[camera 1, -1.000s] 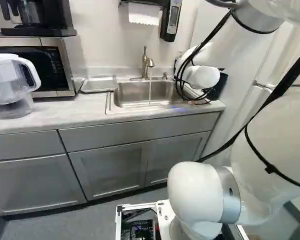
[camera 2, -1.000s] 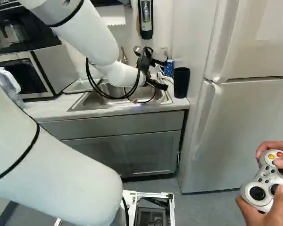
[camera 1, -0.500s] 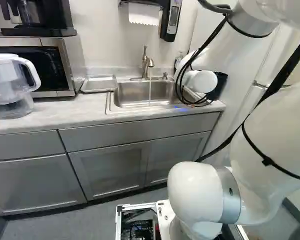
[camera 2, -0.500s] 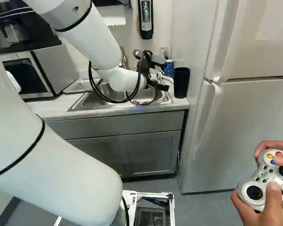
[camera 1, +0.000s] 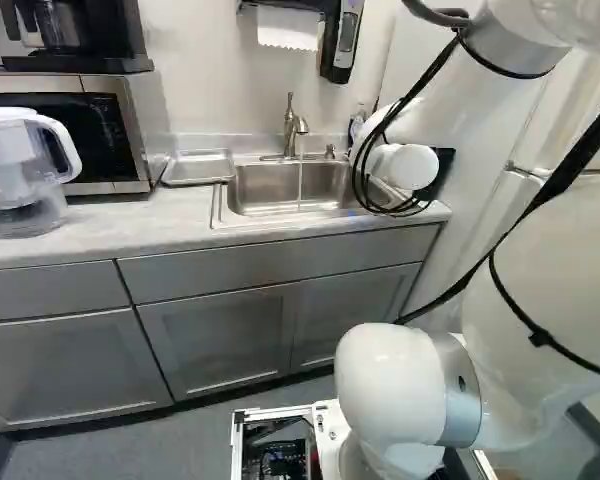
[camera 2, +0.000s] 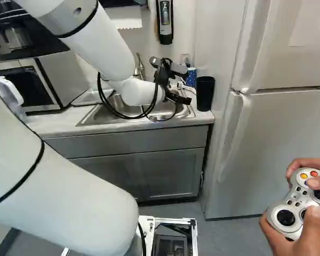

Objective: Rinse the cup and place it in the tray

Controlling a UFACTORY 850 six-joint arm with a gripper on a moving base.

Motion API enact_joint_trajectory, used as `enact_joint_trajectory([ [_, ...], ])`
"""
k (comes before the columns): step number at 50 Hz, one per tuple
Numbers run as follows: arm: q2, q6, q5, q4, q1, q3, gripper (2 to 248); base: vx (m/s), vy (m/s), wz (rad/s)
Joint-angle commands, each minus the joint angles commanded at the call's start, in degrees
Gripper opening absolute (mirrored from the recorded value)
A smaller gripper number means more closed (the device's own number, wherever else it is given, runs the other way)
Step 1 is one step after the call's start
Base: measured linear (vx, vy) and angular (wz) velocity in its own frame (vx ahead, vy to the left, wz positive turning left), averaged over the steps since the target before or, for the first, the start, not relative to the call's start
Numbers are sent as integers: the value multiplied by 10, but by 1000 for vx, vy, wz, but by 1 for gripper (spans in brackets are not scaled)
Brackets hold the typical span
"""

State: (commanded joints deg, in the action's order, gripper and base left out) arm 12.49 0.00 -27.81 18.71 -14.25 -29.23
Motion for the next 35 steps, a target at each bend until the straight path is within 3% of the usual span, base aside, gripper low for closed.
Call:
enact_joint_trajectory([
  [14, 22, 0, 0, 0, -17, 20, 247, 0, 0, 0],
  [35, 46, 0, 0, -3, -58, 40, 247, 0, 0, 0],
])
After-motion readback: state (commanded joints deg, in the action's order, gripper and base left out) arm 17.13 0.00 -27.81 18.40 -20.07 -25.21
